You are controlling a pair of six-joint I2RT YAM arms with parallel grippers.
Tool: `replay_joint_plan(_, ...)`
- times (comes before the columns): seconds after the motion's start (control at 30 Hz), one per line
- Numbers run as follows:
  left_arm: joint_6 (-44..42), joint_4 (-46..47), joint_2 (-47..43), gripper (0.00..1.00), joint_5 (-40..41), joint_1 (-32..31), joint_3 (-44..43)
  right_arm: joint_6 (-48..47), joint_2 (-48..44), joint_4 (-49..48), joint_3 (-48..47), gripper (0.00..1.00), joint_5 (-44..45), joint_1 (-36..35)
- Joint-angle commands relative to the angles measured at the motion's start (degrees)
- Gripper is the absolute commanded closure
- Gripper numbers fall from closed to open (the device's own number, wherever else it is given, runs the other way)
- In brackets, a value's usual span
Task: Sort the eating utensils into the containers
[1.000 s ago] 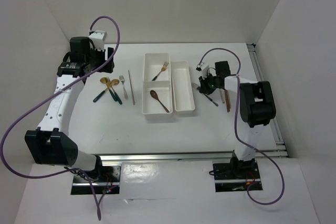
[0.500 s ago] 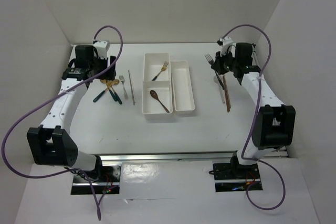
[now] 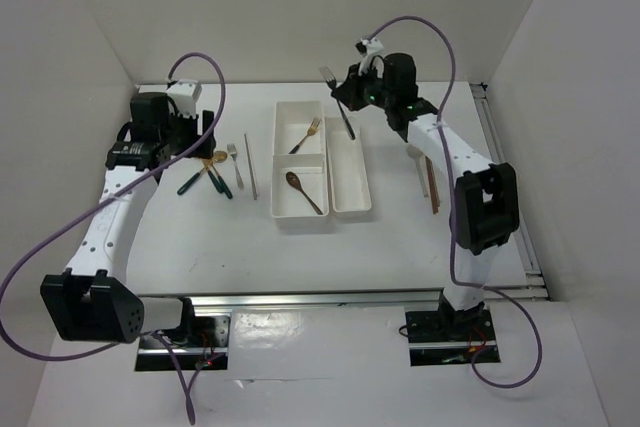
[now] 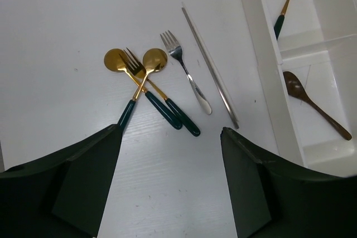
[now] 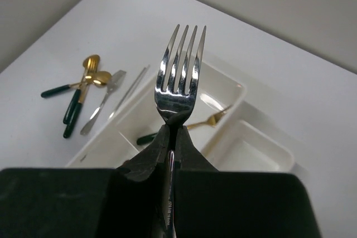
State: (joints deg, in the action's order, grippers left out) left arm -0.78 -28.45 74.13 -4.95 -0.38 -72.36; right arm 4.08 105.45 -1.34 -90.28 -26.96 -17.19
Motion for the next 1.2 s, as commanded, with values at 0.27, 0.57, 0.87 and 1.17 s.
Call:
replay_joint_plan(0.27,-0.8,-5.7,-8.4,0.15,1.0,0.4,3.5,2.1,9.7,-28.8,1.2,1.00,0.7,-7.9)
replay_joint_plan(0.57,-1.9,-8.0,-11.1,0.15,2.9,0.4,4.5,-0.4,15.8,-45.0,4.0,1.00,0.2,-10.8)
replay_joint_plan(0.87,-2.4,-9.1,-12.3,0.15,4.5,0.4,4.0,-4.5,20.1,-51.6,6.5,1.00,0.4,-11.5)
replay_joint_plan(1.17,-2.4,-9.6,-12.8,0.15,4.5,0.9,4.0,-10.3,21.2,-54.4,9.1,1.00,-1.3,-10.9)
